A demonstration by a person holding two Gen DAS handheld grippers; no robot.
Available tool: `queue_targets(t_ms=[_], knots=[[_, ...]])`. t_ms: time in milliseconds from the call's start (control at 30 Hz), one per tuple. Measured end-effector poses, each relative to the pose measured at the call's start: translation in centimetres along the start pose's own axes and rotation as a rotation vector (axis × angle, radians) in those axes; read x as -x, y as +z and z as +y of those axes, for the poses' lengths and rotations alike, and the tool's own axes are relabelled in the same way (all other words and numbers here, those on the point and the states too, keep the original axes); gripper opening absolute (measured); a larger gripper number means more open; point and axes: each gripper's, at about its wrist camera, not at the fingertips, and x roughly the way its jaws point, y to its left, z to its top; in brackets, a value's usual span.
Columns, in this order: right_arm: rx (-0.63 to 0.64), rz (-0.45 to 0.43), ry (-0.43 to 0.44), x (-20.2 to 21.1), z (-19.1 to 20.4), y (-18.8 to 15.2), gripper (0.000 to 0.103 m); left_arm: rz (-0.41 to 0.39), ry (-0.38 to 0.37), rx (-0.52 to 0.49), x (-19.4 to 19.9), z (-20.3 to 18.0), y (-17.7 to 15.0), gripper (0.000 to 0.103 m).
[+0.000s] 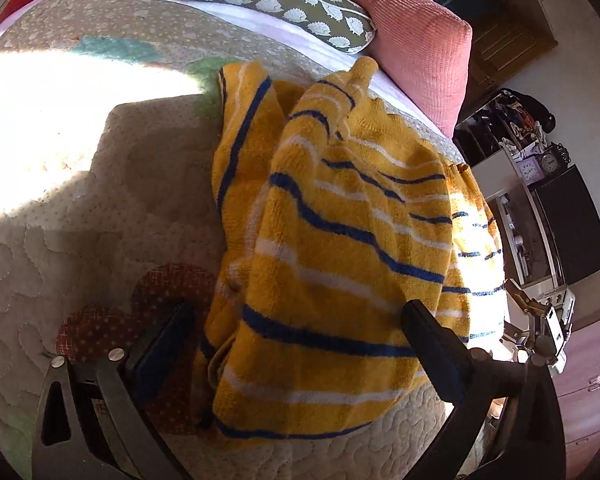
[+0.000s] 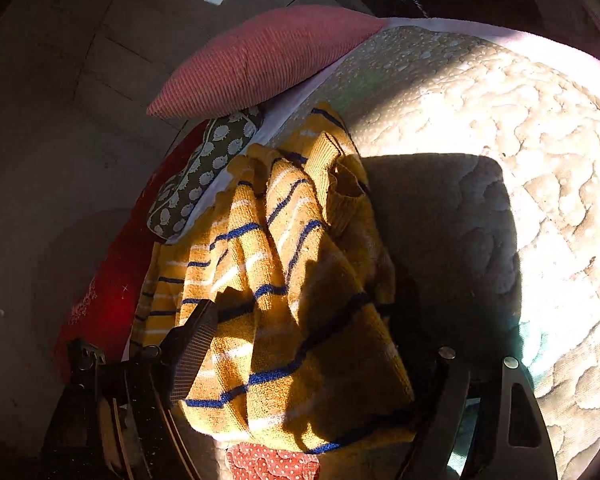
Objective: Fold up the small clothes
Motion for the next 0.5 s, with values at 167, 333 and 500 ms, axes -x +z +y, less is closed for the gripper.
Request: queue_targets(t_ms=[167, 333, 500], knots=[[-0.152, 0.079, 0.097, -2.4, -0.5, 1.1, 0.024, 0.032, -0.006, 0.094, 0.6, 0.0, 0.6, 0.027], [-0.174, 0.042, 0.114, -0.9, 0.5, 0.3, 0.022, -0.001, 0.02, 0.043, 3.7, -1.4, -0.4, 0.013], [-0.144, 0.063, 0.144, 2.2, 2.3, -1.5, 0.021, -0.015, 0.016, 0.04, 6.5, -1.7, -2.5, 0.012]])
